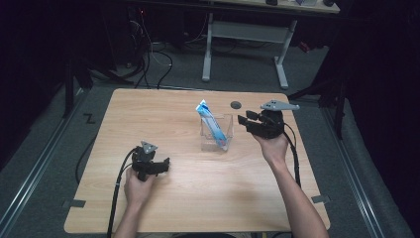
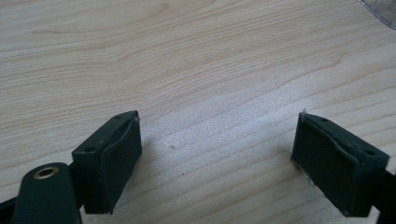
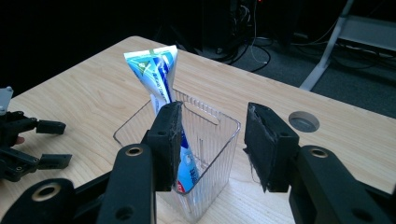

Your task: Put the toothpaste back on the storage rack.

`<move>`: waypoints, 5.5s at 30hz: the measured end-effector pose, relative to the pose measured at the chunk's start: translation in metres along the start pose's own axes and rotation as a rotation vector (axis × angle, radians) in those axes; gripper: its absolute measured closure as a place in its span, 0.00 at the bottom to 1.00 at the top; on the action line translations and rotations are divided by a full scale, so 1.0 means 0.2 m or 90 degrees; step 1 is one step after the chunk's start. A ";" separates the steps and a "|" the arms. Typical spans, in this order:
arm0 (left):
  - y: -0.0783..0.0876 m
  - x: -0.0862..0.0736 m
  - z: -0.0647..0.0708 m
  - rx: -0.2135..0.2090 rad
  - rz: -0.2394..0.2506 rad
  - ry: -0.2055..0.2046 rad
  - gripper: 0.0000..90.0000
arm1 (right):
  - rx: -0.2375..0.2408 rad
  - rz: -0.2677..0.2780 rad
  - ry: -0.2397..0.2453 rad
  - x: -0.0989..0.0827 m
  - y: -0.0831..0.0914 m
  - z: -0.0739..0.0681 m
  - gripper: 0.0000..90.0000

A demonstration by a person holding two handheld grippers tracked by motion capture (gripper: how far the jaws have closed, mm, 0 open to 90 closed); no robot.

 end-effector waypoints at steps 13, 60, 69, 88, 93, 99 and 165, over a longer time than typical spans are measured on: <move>0.00 0.00 0.00 0.000 0.000 0.000 0.18 | -0.003 0.006 0.012 0.01 0.06 -0.02 0.62; 0.00 0.00 0.00 0.000 0.000 0.000 0.18 | -0.012 0.022 -0.034 -0.17 0.22 0.04 0.62; 0.00 0.00 0.00 0.000 0.000 0.001 0.18 | -0.013 0.022 -0.040 -0.20 0.24 0.05 0.62; 0.00 0.00 0.00 0.000 0.000 0.000 0.18 | -0.023 0.017 -0.055 -0.27 0.25 0.07 0.62; 0.00 0.00 0.00 0.000 0.000 0.000 0.18 | -0.025 0.013 -0.062 -0.30 0.24 0.08 0.62; 0.00 0.00 0.00 0.000 0.000 0.001 0.18 | -0.026 0.009 -0.073 -0.34 0.23 0.09 0.62; 0.00 0.00 0.00 0.000 0.000 0.000 0.18 | -0.051 -0.120 -0.103 -0.70 -0.13 0.07 0.59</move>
Point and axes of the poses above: each handheld gripper's, and its own axes: y roughly backward along the jaws, x roughly out of its top, z roughly to its right, the point moved 3 cm from there along -y, roughly forward along the jaws
